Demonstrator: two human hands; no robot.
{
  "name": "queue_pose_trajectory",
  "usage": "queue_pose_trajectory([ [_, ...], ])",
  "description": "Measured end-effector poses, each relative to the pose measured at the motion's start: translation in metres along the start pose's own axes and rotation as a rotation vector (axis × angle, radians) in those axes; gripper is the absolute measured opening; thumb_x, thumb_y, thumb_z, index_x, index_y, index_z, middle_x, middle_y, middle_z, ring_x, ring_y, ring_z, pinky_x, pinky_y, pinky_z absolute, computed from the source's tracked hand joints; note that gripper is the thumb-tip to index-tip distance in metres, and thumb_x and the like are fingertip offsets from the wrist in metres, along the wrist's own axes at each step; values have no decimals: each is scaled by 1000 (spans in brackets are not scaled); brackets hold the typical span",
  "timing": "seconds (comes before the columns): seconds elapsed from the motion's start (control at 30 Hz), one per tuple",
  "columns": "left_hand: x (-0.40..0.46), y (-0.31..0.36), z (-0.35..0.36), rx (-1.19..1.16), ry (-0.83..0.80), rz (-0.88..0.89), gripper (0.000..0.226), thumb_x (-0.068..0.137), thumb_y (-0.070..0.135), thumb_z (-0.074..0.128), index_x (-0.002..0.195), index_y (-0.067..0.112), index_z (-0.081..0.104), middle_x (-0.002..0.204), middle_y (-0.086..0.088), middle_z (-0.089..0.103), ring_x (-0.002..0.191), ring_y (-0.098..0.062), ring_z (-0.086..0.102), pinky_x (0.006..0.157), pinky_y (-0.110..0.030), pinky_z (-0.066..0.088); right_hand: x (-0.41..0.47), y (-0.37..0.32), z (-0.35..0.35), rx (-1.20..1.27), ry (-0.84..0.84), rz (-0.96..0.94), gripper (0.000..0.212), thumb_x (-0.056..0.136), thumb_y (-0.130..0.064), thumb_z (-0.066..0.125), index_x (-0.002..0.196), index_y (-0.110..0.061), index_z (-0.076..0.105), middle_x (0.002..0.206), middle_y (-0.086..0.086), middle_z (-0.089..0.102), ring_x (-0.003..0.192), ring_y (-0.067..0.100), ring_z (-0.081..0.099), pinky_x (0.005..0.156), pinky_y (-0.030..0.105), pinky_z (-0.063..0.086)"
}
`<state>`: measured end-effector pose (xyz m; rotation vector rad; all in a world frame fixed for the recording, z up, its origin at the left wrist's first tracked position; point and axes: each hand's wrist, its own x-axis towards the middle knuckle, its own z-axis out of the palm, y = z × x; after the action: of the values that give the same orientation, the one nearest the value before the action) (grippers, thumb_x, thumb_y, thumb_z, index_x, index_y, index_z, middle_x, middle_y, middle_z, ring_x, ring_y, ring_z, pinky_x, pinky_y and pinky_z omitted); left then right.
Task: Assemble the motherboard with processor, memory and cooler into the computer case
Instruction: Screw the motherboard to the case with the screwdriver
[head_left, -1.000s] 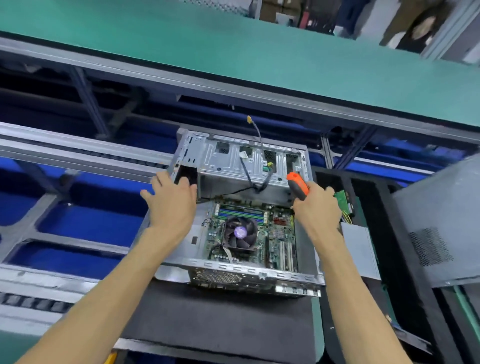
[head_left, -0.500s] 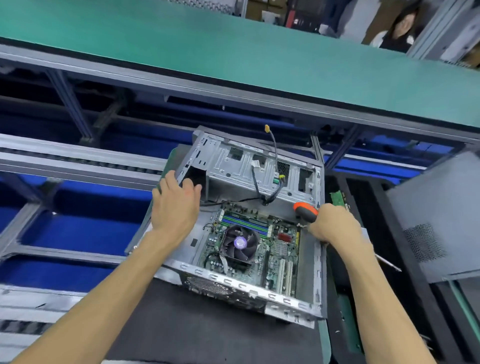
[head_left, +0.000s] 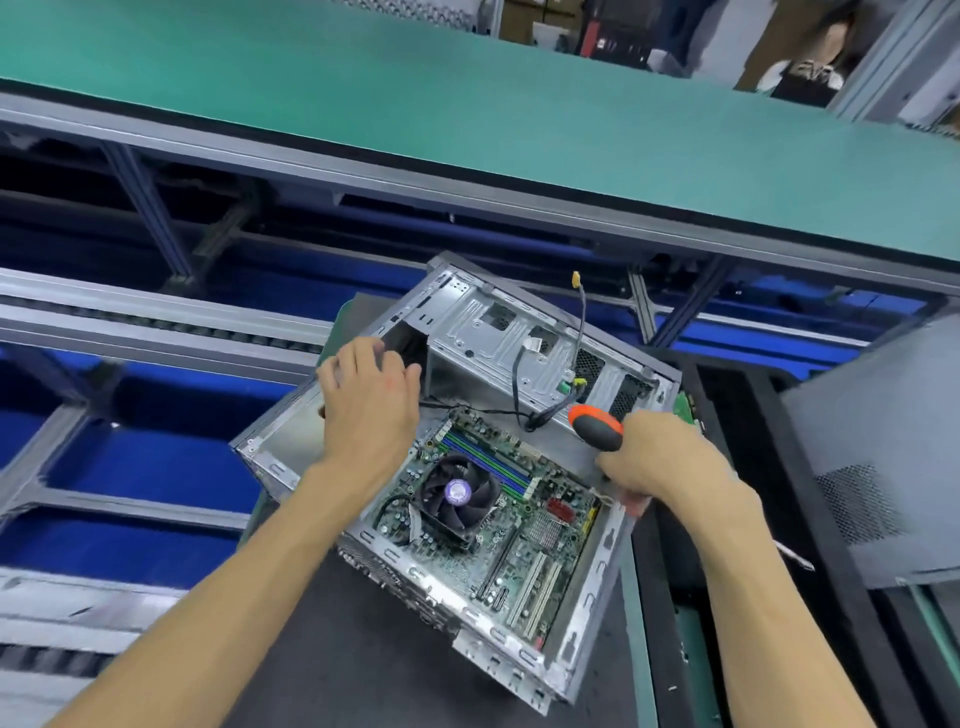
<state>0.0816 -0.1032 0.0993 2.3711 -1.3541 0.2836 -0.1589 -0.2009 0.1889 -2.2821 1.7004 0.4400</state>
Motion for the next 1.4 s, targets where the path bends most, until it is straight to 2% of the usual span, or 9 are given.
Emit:
queue_pose_trajectory([
  [0.17, -24, -1, -17, 83, -138, -109, 43, 105, 36, 32, 93, 11, 66, 98, -7, 63, 96, -27, 53, 91, -42, 33, 27, -30, -15, 178, 340, -208, 4, 87, -11, 56, 90, -11, 54, 80, 9, 57, 65, 26, 51, 53, 30, 33],
  [0.23, -32, -5, -19, 80, -163, -150, 45, 105, 39, 31, 88, 15, 64, 93, -3, 64, 95, -25, 55, 92, -40, 36, 46, -49, -16, 171, 369, -291, 17, 84, -6, 57, 100, -9, 58, 95, 13, 54, 83, 32, 51, 63, 32, 36],
  [0.4, -56, -4, -19, 33, -74, -219, 40, 104, 37, 39, 69, 23, 54, 71, 6, 58, 75, -20, 52, 86, -39, 35, 87, -87, -12, 218, 352, -443, 30, 79, -2, 56, 109, -6, 57, 104, 19, 56, 100, 40, 55, 72, 36, 39],
  [0.5, -66, 1, -13, -8, -4, -264, 42, 104, 37, 40, 65, 27, 50, 64, 11, 52, 68, -14, 50, 90, -38, 33, 108, -99, -10, 236, 292, -425, 37, 80, -4, 56, 117, -7, 55, 109, 20, 62, 105, 41, 56, 90, 47, 47],
  [0.77, -65, 2, -7, -151, 133, -325, 39, 105, 40, 40, 67, 30, 45, 61, 16, 44, 64, -7, 44, 84, -31, 29, 151, -96, -11, 149, 171, -250, 69, 92, -22, 60, 154, -16, 29, 143, 28, 42, 137, 47, 32, 116, 59, 21],
  [0.93, -60, -2, -4, -182, 124, -320, 41, 105, 44, 35, 68, 30, 43, 61, 13, 44, 64, -9, 43, 77, -31, 32, 149, -75, -17, 222, 234, -270, 44, 85, -8, 56, 128, -15, 56, 118, 20, 64, 109, 43, 58, 94, 48, 51],
  [1.13, -28, -18, -3, -166, 43, -216, 42, 105, 39, 41, 68, 19, 48, 55, 8, 44, 52, -16, 42, 66, -35, 35, 144, -43, -19, 242, 231, -112, 23, 87, -10, 56, 109, -5, 60, 108, 20, 65, 97, 40, 62, 84, 44, 53],
  [1.23, -6, -28, -3, -139, -57, -150, 40, 104, 39, 41, 75, 15, 53, 53, 3, 48, 56, -32, 54, 58, -36, 34, 140, -26, -22, 223, 226, -74, 15, 88, -12, 58, 99, -5, 51, 103, 20, 64, 87, 37, 59, 76, 42, 51],
  [1.4, 23, -40, 3, -158, -171, -29, 34, 104, 43, 39, 80, 19, 47, 58, -3, 54, 62, -33, 53, 62, -42, 48, 124, 0, -20, 148, 211, -38, 21, 91, -21, 61, 101, -5, 51, 110, 23, 64, 98, 40, 61, 76, 38, 44],
])
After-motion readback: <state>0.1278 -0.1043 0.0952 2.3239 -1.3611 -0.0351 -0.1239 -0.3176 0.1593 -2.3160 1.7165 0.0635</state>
